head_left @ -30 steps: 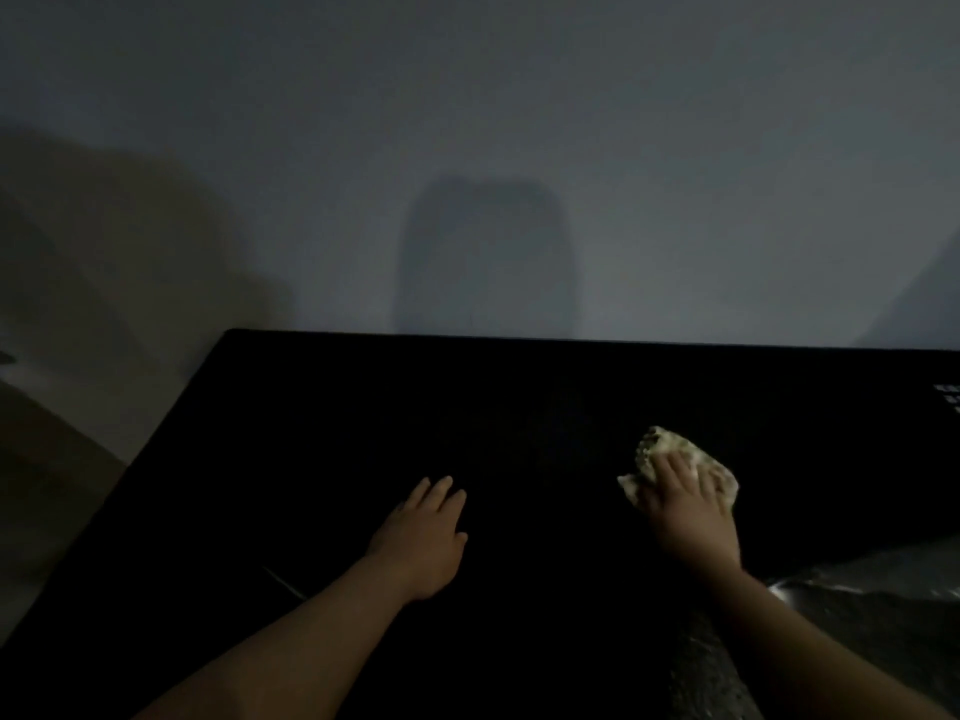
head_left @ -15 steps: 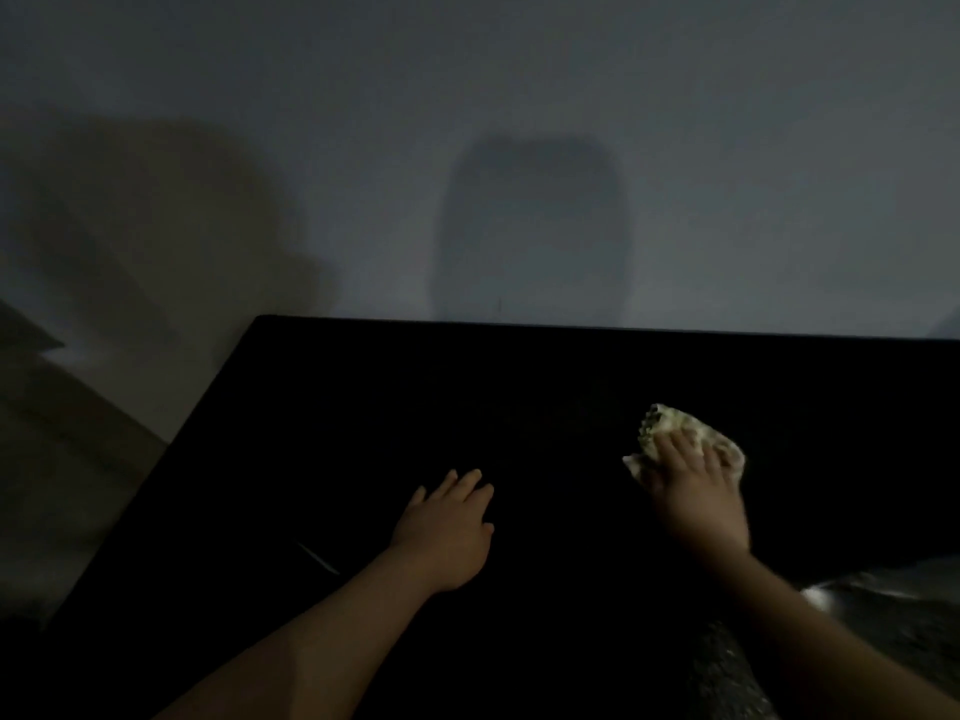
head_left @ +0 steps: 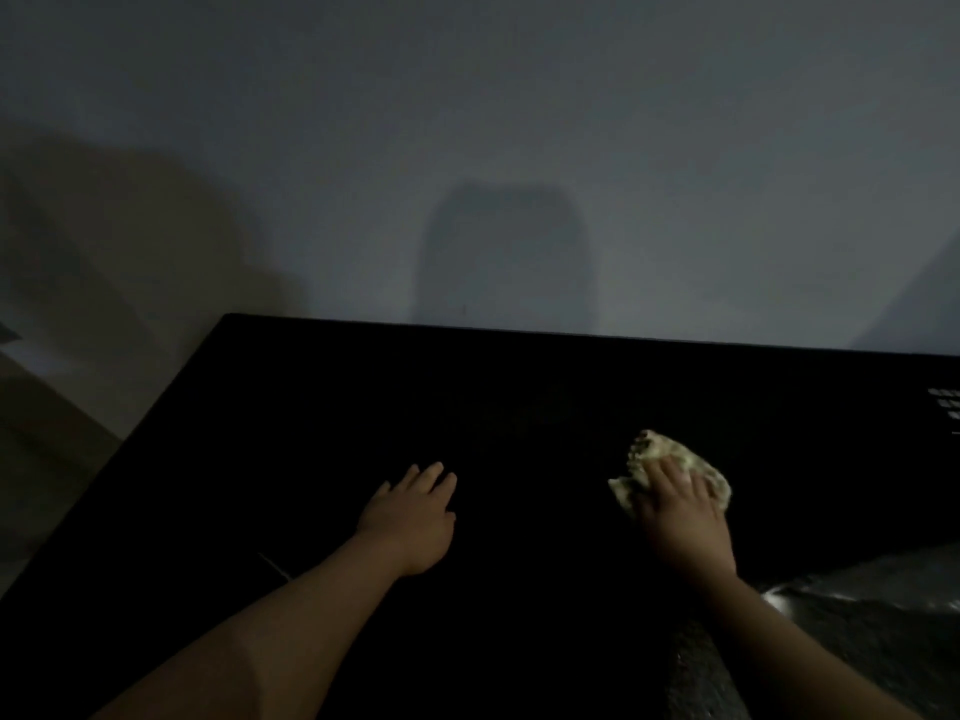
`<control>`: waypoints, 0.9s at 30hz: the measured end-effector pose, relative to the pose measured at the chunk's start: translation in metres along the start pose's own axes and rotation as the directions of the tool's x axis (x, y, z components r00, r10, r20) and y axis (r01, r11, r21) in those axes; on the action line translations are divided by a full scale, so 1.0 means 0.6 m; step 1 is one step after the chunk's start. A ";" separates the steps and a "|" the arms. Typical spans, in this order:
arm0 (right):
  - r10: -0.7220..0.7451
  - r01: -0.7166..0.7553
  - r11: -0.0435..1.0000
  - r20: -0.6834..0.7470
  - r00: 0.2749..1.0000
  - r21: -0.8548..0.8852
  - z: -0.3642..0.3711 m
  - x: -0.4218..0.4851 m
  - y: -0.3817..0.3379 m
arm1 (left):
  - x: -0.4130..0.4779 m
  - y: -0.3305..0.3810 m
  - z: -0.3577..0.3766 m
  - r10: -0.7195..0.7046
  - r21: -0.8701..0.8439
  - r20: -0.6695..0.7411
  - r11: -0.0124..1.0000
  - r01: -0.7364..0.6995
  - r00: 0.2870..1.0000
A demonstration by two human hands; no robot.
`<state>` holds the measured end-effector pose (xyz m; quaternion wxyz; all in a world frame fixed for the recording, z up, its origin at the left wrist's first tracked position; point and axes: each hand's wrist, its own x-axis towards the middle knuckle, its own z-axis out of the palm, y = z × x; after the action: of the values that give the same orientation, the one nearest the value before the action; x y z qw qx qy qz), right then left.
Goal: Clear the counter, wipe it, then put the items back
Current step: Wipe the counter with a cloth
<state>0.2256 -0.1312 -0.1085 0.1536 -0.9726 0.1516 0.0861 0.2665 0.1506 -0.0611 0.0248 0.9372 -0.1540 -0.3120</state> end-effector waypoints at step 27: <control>-0.615 0.606 0.778 -0.005 0.789 -0.167 0.074 0.113 -0.200 | 0.119 -0.012 -0.071 -0.067 -0.102 -0.169 0.994 0.050 0.983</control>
<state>0.3224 -0.0260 -0.1319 0.0917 -0.9803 -0.1743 0.0147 0.3477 0.1338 -0.0689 0.0745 0.9624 -0.1084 -0.2377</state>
